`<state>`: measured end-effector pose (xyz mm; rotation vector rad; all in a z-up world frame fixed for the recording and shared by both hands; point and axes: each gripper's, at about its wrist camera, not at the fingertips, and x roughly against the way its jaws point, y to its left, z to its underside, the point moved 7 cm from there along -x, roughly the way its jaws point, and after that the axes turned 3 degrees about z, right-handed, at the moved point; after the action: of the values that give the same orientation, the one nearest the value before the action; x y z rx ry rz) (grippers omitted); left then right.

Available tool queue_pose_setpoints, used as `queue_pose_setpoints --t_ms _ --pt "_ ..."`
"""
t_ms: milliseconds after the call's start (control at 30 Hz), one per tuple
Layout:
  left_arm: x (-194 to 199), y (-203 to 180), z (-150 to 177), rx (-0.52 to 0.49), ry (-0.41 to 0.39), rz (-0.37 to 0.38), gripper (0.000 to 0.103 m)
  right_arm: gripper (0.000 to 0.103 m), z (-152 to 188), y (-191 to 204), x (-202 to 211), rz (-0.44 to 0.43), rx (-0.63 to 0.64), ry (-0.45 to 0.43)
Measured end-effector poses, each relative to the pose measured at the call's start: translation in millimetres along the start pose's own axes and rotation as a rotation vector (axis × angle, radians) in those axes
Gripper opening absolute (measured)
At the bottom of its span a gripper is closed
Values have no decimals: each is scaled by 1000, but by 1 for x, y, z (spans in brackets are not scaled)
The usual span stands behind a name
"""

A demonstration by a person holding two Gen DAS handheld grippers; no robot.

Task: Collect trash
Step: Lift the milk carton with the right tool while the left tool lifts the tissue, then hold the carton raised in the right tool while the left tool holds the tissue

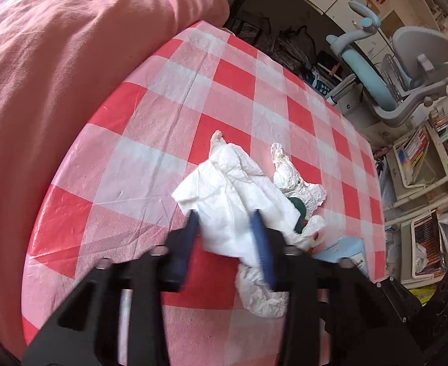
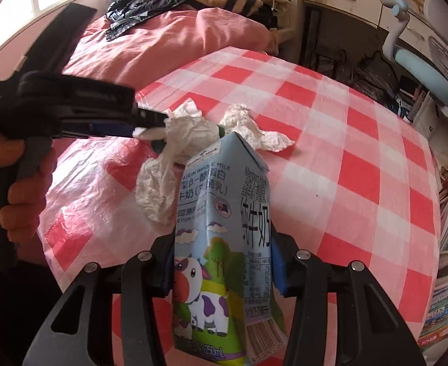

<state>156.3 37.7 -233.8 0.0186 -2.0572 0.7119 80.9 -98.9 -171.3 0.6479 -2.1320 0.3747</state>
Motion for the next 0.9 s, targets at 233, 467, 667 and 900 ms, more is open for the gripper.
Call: queue_pose_setpoints --t_ms 233,467,667,900 --pt "39 3 -17 46 -96 93 13 47 -3 -13 17 -66 -115 -50" --pt "72 -3 -25 87 -165 231 13 47 0 -31 21 -197 -291 -75" --pt "93 -3 -38 11 -266 118 13 47 1 -34 17 -192 -300 -63" --pt "93 3 -41 75 -242 185 13 47 1 -35 19 -234 -320 -71"
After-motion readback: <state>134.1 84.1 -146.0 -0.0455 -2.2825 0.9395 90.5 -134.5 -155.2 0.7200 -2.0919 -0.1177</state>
